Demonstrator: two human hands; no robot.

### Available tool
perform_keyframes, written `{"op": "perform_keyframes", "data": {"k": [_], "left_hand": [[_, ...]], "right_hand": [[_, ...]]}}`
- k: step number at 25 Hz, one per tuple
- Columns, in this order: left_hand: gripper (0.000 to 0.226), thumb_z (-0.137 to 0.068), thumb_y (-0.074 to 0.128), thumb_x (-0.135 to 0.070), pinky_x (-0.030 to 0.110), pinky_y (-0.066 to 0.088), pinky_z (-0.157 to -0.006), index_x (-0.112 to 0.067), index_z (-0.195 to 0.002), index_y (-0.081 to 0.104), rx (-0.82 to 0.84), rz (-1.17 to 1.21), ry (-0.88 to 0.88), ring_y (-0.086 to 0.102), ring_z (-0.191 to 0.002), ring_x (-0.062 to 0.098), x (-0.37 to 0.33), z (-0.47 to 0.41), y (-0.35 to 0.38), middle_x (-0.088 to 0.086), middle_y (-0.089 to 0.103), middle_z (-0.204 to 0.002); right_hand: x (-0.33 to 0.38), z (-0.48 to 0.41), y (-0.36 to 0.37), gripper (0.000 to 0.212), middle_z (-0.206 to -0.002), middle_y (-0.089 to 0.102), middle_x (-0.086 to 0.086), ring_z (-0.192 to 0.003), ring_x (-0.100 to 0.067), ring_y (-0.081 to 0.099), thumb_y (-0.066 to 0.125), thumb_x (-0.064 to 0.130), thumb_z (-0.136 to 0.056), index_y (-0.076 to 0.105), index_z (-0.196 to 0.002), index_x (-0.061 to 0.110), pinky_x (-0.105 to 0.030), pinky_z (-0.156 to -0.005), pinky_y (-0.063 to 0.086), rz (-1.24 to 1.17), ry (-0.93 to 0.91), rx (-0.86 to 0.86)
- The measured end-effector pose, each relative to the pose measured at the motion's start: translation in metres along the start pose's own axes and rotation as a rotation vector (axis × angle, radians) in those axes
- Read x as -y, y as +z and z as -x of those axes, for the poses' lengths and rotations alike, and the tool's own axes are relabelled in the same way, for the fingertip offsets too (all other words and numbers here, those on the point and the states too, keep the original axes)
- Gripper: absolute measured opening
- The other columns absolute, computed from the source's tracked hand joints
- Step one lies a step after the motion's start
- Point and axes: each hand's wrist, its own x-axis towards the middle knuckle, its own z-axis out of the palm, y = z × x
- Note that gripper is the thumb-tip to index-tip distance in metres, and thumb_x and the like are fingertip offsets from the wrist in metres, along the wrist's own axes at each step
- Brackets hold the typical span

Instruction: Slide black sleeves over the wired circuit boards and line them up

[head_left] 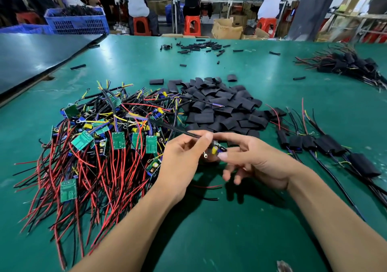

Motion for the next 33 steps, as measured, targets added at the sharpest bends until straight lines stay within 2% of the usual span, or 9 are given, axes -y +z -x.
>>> {"op": "perform_keyframes", "data": {"k": [5,8,13,15,18,22,26,29,33], "left_hand": [[0.012,-0.091,0.068,-0.018,0.025,0.051,-0.057,-0.013,-0.083,0.076,0.013,0.065,-0.062,0.062,-0.059,0.019,-0.002,-0.001,0.000,0.008,0.069,-0.073],[0.017,-0.078,0.073,-0.006,0.025,0.052,-0.056,-0.012,-0.093,0.077,0.227,0.285,-0.148,0.064,-0.058,0.020,-0.007,-0.001,-0.006,0.014,0.067,-0.081],[0.044,-0.076,0.063,0.010,0.027,0.058,-0.077,-0.011,-0.113,0.075,0.489,0.572,-0.263,0.074,-0.091,0.024,-0.013,-0.002,-0.015,0.009,0.074,-0.107],[0.038,-0.079,0.063,0.004,0.026,0.059,-0.075,-0.013,-0.111,0.075,0.491,0.621,-0.289,0.075,-0.091,0.021,-0.013,-0.001,-0.013,0.009,0.076,-0.102],[0.032,-0.087,0.060,-0.022,0.024,0.058,-0.058,-0.010,-0.114,0.070,0.370,0.489,-0.361,0.069,-0.060,0.014,-0.014,-0.003,-0.005,0.007,0.071,-0.085],[0.050,-0.084,0.062,-0.051,0.026,0.052,-0.047,-0.003,-0.098,0.064,0.470,0.213,-0.420,0.060,-0.048,0.019,-0.013,-0.002,-0.004,0.014,0.063,-0.079],[0.027,-0.078,0.079,-0.022,0.030,0.054,-0.053,-0.007,-0.097,0.067,0.505,0.183,-0.433,0.067,-0.057,0.026,-0.011,0.001,-0.008,0.013,0.065,-0.075],[0.019,-0.084,0.070,-0.009,0.036,0.059,-0.062,-0.005,-0.102,0.068,0.456,0.190,-0.428,0.071,-0.068,0.035,-0.007,0.000,-0.006,0.022,0.067,-0.081],[0.024,-0.094,0.047,-0.003,0.037,0.059,-0.062,0.003,-0.113,0.061,0.353,0.175,-0.345,0.070,-0.068,0.036,-0.005,-0.002,-0.005,0.024,0.069,-0.082]], "right_hand": [[-0.005,0.002,-0.018,0.013,-0.090,0.075,-0.010,-0.049,-0.010,0.054,0.079,0.026,-0.076,0.075,-0.089,0.022,-0.019,-0.040,0.040,0.106,-0.009,-0.199],[-0.009,-0.001,-0.020,0.019,-0.080,0.070,-0.004,-0.048,-0.009,0.044,0.075,0.032,-0.078,0.075,-0.092,0.020,-0.016,-0.043,0.031,0.092,-0.142,-0.302],[-0.004,0.002,-0.019,0.011,-0.073,0.064,-0.001,-0.049,-0.008,0.034,0.070,0.023,-0.086,0.072,-0.096,0.022,-0.020,-0.047,0.020,-0.077,-0.251,-0.257],[-0.003,0.003,-0.018,0.016,-0.071,0.061,0.000,-0.049,-0.007,0.036,0.064,0.021,-0.086,0.071,-0.101,0.019,-0.017,-0.046,0.027,-0.162,-0.263,-0.201],[-0.005,0.005,-0.014,0.020,-0.069,0.061,-0.002,-0.050,-0.006,0.042,0.062,0.015,-0.087,0.069,-0.106,0.018,-0.015,-0.047,0.034,-0.196,-0.227,-0.073],[-0.008,0.002,-0.009,0.011,-0.070,0.067,-0.001,-0.054,-0.008,0.043,0.069,0.020,-0.085,0.073,-0.091,0.027,-0.016,-0.049,0.032,0.014,-0.179,-0.029],[-0.011,-0.001,-0.011,0.009,-0.076,0.071,0.005,-0.063,-0.006,0.055,0.076,0.023,-0.084,0.070,-0.091,0.021,-0.016,-0.059,0.043,0.191,-0.285,-0.281],[-0.020,-0.007,-0.014,0.002,-0.081,0.073,0.008,-0.073,-0.003,0.063,0.074,0.021,-0.090,0.071,-0.090,0.021,-0.018,-0.076,0.047,0.458,-0.335,-0.607],[-0.023,-0.014,-0.019,0.023,-0.082,0.070,0.012,-0.076,0.000,0.060,0.050,0.032,-0.103,0.070,-0.093,0.024,-0.014,-0.074,0.043,0.602,-0.310,-0.926]]}}
